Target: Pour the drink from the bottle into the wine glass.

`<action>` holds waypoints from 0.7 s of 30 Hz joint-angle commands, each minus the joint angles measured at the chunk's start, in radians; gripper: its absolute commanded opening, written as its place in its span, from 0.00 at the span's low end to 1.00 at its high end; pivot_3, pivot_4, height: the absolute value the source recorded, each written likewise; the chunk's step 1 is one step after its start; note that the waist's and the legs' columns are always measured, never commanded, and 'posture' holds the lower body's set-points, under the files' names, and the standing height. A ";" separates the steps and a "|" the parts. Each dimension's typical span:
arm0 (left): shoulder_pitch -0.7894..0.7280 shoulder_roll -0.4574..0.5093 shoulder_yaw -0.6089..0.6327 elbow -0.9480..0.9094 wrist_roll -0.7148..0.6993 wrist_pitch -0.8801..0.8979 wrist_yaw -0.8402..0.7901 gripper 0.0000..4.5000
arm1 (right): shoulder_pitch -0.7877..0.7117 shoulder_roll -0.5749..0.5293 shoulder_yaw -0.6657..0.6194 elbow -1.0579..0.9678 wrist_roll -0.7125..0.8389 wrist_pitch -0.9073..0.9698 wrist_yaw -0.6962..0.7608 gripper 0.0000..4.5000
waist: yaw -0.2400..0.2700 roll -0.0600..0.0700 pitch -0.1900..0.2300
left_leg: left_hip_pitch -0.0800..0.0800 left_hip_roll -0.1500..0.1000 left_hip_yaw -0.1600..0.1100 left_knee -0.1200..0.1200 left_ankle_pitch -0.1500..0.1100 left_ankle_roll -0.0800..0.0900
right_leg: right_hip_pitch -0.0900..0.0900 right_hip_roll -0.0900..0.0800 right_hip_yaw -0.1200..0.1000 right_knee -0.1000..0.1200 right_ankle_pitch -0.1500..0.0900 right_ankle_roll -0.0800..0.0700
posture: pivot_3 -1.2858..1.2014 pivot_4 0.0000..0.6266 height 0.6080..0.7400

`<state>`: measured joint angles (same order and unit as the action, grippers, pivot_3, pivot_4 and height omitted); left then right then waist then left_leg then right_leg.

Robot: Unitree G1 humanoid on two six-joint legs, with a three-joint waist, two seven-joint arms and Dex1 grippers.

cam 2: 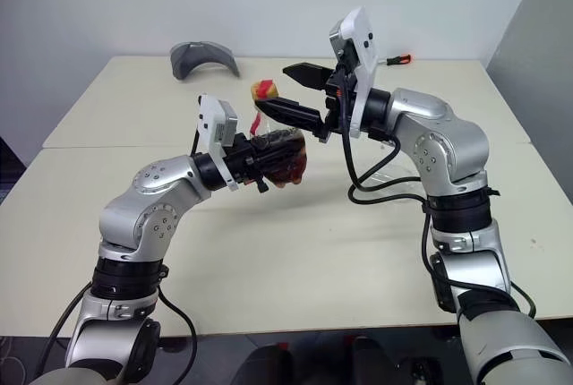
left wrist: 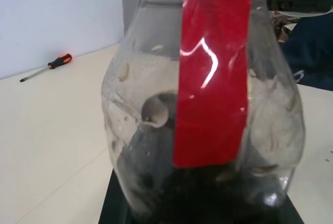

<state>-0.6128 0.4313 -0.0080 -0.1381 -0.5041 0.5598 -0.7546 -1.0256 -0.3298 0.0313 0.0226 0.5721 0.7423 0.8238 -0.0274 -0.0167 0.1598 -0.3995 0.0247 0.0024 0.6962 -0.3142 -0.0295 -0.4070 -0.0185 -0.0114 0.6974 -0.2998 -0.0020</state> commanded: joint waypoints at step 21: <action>-0.010 -0.004 0.018 -0.063 -0.014 -0.015 0.005 0.20 | -0.047 0.023 -0.008 -0.019 0.036 0.017 0.042 0.27 | 0.000 0.000 0.000 | 0.000 0.000 0.000 0.000 0.000 0.000 | 0.000 0.000 0.000 0.000 0.000 0.000 | 0.52 0.24 1.00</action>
<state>-0.6122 0.4281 -0.0083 -0.1512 -0.5041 0.5603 -0.7521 -1.0479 -0.3007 0.0328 0.0246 0.5938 0.7718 0.8485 -0.0273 -0.0167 0.1599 -0.3995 0.0246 0.0023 0.6962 -0.3144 -0.0292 -0.4070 -0.0185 -0.0114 0.6974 -0.2998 -0.0020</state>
